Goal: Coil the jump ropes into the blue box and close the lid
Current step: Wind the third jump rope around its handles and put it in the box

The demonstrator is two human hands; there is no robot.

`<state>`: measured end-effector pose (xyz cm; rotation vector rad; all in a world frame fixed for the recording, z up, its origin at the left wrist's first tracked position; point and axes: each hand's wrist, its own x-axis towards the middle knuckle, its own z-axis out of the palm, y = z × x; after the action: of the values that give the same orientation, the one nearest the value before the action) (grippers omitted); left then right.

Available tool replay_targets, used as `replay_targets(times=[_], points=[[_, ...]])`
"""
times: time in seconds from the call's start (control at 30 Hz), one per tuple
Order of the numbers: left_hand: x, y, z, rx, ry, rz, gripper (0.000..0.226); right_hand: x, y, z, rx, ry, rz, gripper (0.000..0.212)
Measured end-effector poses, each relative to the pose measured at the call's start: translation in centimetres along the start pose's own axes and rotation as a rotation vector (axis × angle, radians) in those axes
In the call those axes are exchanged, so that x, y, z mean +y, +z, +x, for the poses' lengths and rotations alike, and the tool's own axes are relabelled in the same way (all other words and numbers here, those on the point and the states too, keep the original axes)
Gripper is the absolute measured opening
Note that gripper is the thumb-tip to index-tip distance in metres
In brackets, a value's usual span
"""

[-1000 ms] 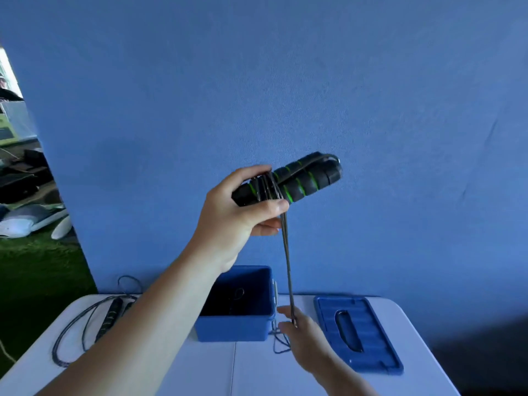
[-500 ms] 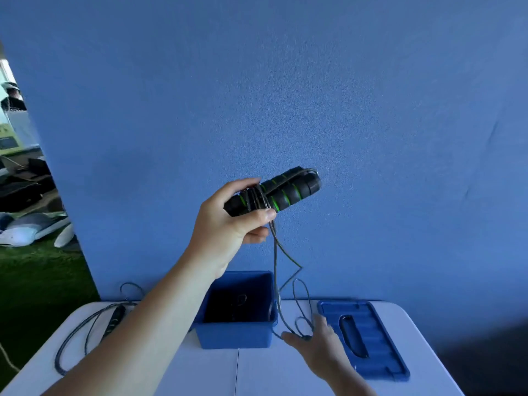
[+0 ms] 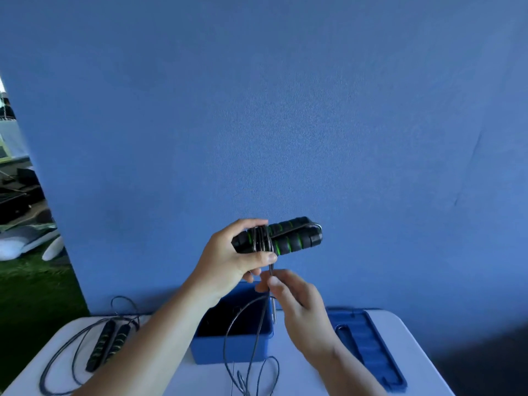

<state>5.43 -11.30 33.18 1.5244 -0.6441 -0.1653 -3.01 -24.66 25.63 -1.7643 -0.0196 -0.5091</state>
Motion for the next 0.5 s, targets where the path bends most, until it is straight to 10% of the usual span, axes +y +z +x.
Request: replay_targets(times=[0.5], points=[[1.0,-0.5,-2.4,-0.139,-0.056,-0.094,0.052,1.9,-1.3,0.0,-0.208,-0.024,-0.077,0.032]])
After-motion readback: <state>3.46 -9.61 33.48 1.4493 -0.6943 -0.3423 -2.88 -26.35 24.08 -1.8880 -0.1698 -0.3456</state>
